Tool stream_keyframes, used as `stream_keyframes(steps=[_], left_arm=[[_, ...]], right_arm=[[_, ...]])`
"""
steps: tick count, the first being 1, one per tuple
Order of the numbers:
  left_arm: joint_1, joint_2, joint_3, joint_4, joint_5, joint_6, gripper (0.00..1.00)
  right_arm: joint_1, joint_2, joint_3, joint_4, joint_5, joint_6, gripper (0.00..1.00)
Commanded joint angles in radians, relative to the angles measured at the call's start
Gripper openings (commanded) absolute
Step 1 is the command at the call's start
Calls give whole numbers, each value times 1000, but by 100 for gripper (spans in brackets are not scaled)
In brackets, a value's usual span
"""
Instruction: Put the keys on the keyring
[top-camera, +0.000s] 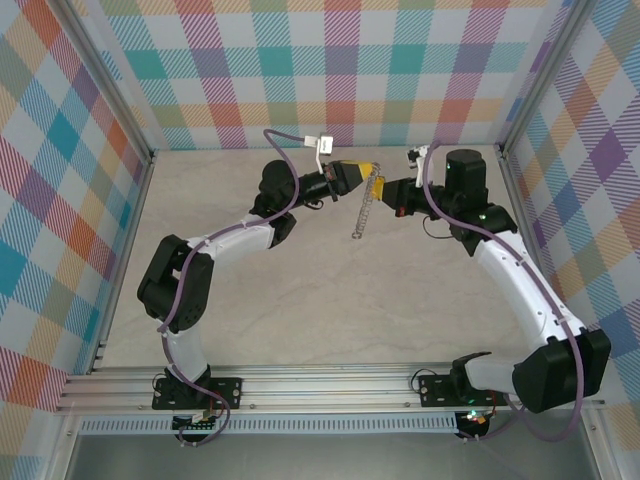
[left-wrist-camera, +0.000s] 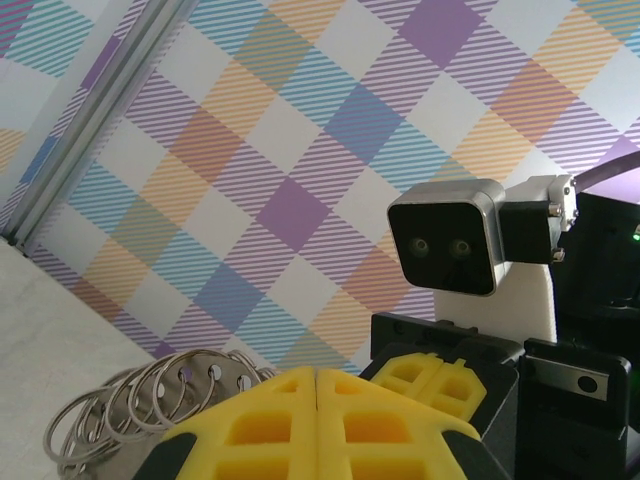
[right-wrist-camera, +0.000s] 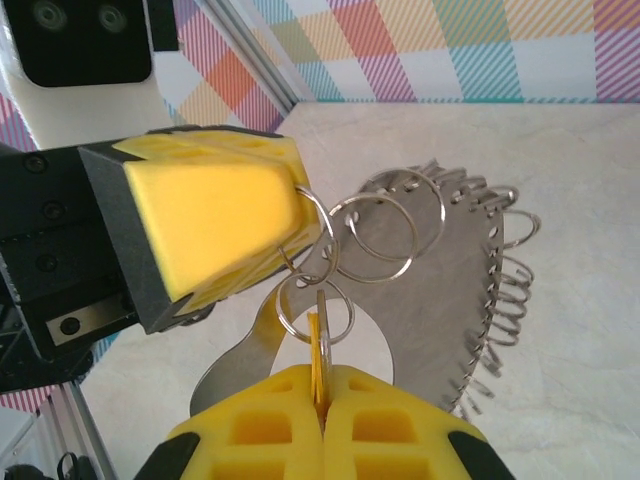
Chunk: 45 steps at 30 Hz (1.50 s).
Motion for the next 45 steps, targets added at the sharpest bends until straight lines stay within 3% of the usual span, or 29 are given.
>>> stream_keyframes(steps=[1,29,45], left_arm=[[1,-52,-10,6,-6,46,0],[-16,-49,26,-86,44,114,0],[-19,-52,23,-86,26,112,0]], right_arm=[[-11,18,57,-89,-11,-68,0],[-32,117,244,-221,-31,-177,0],[-32,71,103,-147,-113,-104,0]])
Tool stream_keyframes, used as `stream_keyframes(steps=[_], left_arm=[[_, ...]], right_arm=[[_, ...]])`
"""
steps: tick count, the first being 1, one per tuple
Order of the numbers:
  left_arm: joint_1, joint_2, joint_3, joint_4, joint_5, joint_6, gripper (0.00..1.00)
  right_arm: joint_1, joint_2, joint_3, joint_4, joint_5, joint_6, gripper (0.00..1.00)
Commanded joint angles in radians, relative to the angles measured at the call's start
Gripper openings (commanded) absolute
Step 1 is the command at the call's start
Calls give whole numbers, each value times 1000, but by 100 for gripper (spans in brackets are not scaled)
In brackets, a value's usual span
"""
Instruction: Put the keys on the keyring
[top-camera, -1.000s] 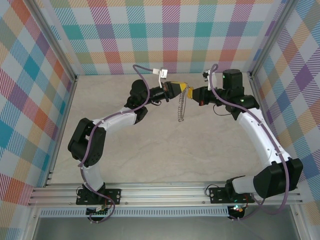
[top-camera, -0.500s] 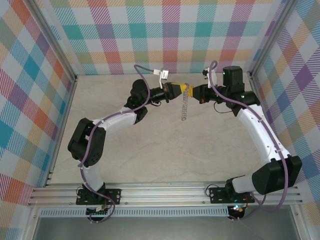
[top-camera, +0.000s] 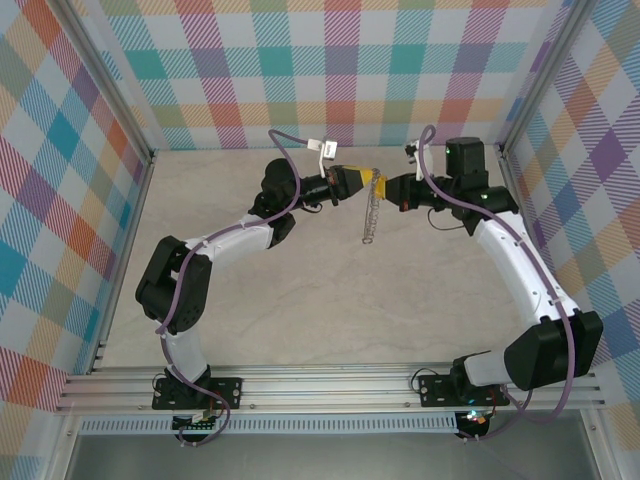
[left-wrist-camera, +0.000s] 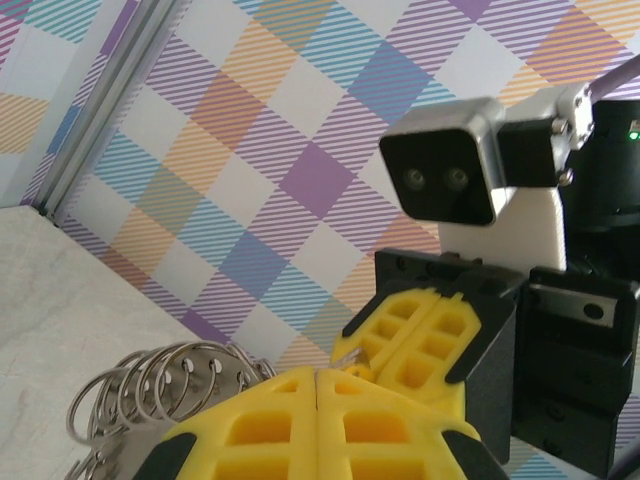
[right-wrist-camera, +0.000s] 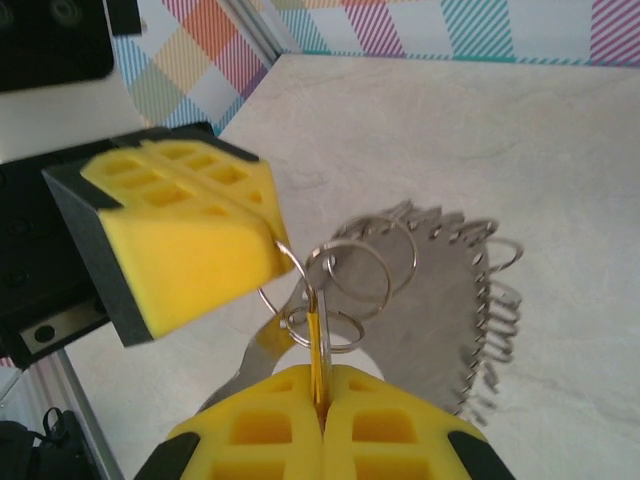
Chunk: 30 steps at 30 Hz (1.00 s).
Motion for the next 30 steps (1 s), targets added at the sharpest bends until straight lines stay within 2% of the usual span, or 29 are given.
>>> stream_keyframes(steps=[1,14,30], left_arm=[[-9,-39,26,29,5,19,0],[-16,-30,38,23,3,18,0],[-16,-34,32,21,0,23,0]], right_arm=[[2,-32,-40,51,-64,30,0],[27,-21,-41,81,-67,46,0],[-6,-33,3,25,-29,15,0]])
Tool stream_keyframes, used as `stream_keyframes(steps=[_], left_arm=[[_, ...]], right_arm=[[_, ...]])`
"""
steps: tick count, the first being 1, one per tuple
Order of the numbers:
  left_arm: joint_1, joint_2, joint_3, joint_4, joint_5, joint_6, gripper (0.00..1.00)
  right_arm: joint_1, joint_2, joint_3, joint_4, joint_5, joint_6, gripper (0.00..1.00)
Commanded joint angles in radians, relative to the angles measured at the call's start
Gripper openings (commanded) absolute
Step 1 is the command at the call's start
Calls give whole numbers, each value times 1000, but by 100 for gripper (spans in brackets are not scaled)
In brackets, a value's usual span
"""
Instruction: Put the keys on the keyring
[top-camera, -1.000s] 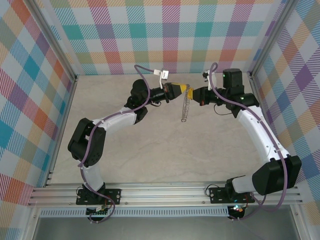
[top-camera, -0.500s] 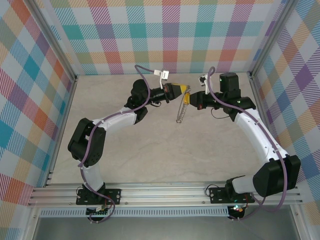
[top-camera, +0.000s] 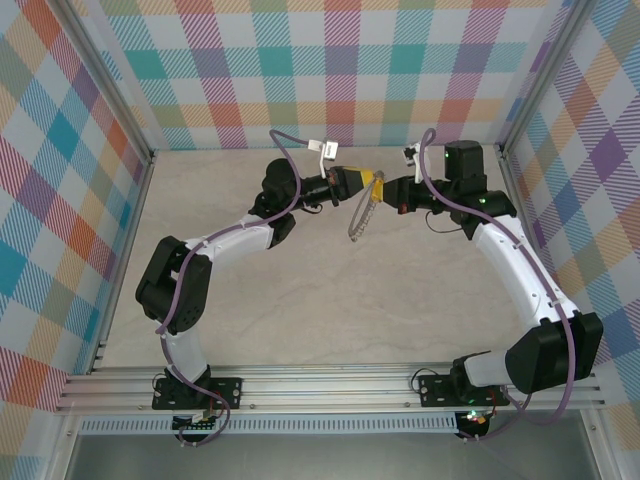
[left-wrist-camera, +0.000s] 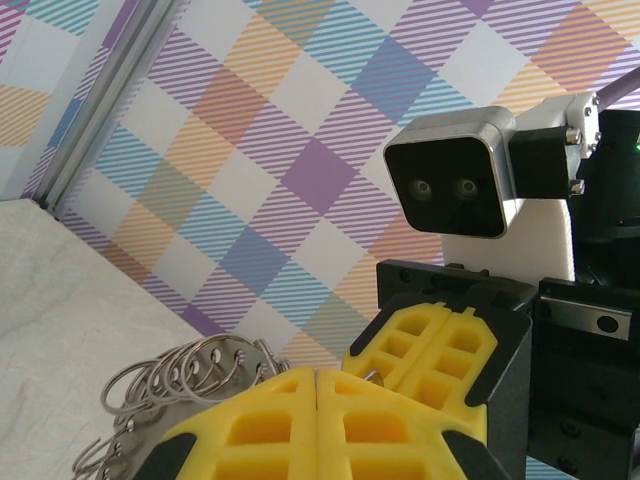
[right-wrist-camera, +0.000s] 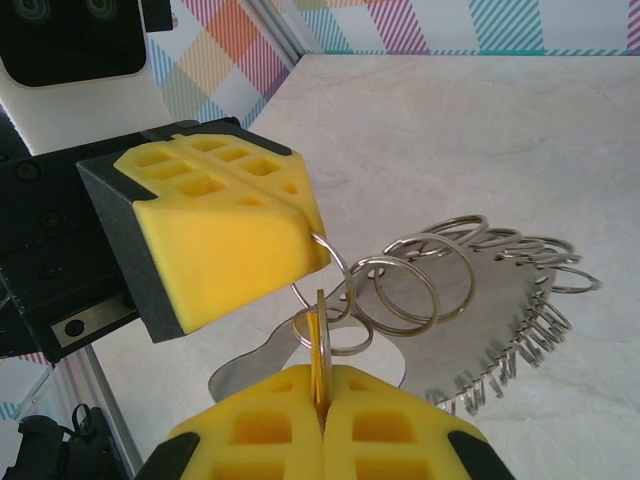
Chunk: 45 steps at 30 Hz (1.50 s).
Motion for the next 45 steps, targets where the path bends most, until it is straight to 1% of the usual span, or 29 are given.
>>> stream_keyframes(steps=[1,13,20,22,24,26,28,32,36,39,42,45], left_arm=[[-13,-36,32,31,1,22,0],[-13,-34,33,29,-4,22,0],[-13,-28,47,-25,-38,24,1],[-13,-24,51,-28,-42,21,9],[-13,-23,52,-29,-45,19,14],[-13,-22,51,-31,-52,17,23],[-13,-23,50,-34,-62,16,29],[-9,-28,45,-41,-76,17,37],[5,-38,32,-46,-94,21,42],[22,-55,18,-53,-109,28,43],[47,-75,-2,-71,-130,39,45],[77,-93,-25,-78,-152,41,46]], right_arm=[[-10,-22,31,-22,1,-23,0],[-12,-10,31,-22,-33,-19,0],[-12,13,46,-44,-79,0,0],[-12,22,48,-54,-81,7,0],[-12,32,50,-63,-79,15,0],[-13,42,50,-72,-79,23,0],[-12,50,51,-78,-75,26,0],[-12,67,53,-92,-67,27,0],[-12,93,58,-97,-69,32,0],[-12,119,60,-88,-70,38,0],[-11,162,78,-76,-75,47,0],[-12,231,131,-64,-79,56,0]])
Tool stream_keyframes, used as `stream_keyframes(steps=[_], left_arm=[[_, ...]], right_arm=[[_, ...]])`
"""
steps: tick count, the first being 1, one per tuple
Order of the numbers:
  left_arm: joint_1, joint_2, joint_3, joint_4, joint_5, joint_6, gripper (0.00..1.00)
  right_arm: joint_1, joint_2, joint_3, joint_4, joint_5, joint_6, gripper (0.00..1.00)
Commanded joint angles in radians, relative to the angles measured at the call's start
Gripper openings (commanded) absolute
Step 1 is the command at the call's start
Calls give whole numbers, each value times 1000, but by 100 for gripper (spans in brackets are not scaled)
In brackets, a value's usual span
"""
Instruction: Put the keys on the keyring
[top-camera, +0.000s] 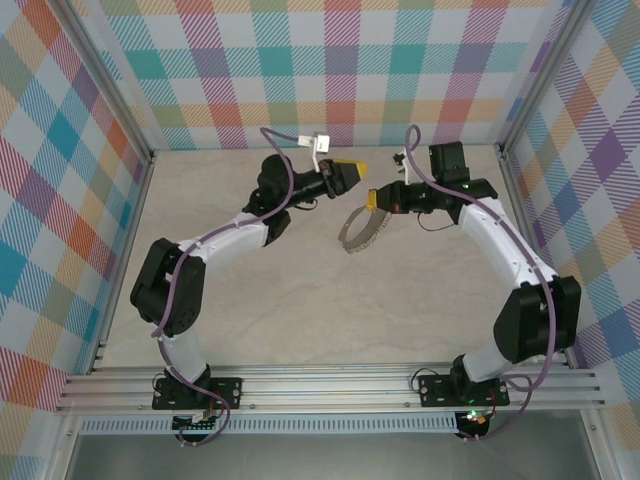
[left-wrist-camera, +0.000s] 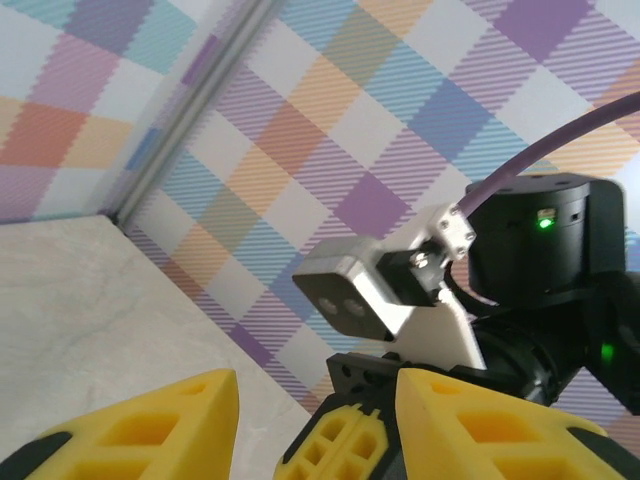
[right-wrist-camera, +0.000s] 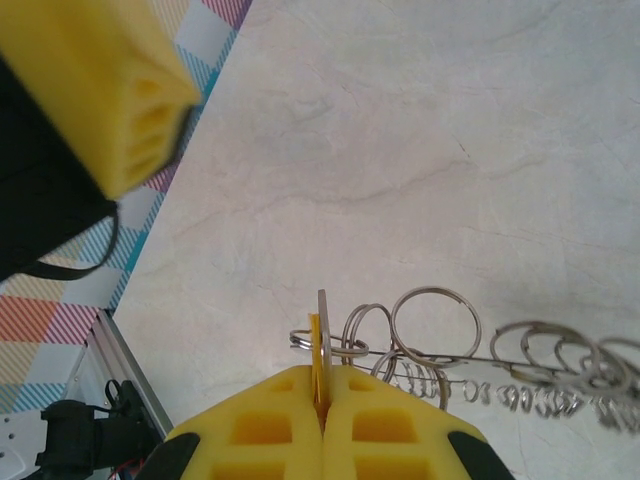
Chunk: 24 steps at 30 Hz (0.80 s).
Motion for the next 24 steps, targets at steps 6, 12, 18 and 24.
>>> stream_keyframes(steps=[6,12,18,24], left_arm=[[75,-75,-57,3,-55,23,47],[92,-74,-65,2,-62,19,47],[96,-73,-68,2,-66,13,49],[96,-72,-64,17,-61,-21,50]], right_arm=[[-5,248,310,-9,-53,13,0],[-4,444,560,-86,-72,5,0],[10,449,372,56,-101,79,0],[55,376,14,287,-85,187,0]])
